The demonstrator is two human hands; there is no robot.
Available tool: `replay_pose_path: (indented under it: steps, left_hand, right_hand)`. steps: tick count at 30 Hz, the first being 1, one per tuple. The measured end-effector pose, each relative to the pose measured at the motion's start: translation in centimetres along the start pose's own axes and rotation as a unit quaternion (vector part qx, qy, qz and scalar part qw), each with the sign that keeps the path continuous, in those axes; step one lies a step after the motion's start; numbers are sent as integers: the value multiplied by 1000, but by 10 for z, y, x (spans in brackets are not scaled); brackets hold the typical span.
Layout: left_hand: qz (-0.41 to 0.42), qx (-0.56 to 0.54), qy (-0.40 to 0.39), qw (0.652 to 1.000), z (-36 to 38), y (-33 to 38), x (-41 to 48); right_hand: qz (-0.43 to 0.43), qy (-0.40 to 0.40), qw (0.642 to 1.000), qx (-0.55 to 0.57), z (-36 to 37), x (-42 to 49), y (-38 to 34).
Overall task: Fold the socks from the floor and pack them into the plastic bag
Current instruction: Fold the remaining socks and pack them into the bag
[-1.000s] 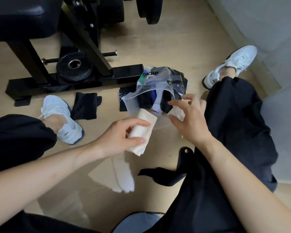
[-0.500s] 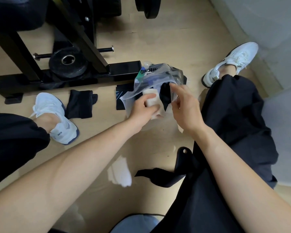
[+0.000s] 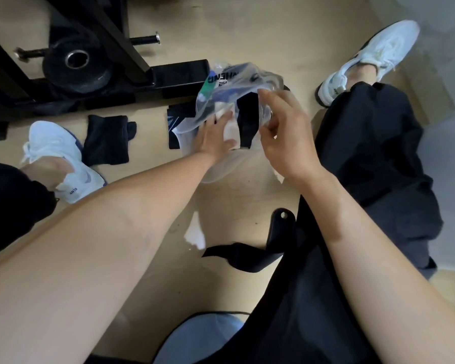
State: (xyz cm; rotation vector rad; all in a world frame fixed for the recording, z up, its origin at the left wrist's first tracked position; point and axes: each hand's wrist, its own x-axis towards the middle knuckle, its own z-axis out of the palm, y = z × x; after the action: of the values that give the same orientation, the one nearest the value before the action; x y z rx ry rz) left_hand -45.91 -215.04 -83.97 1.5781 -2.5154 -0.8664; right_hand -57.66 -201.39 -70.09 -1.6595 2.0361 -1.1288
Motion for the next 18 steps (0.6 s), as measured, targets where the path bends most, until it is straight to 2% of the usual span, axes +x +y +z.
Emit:
replay_pose_path:
  steps: [3,8,12,18]
  left_hand:
    - [-17,90,-6,996,-2,-3,-1]
    - [-45,101,-36,993,-11,-6,-4]
    - [-107,33,-66,991,-15,7,-11]
    - [-73,-134,-52,987,-28,12,-81]
  right_hand:
    - [-4,-4,1000,0,3,1,-1]
    - [-5,-34,999,11,7,-2,-2]
    - [1,-48,999,12,8,-5,-3]
    - [-1,-69,997,29,9,-10,-8]
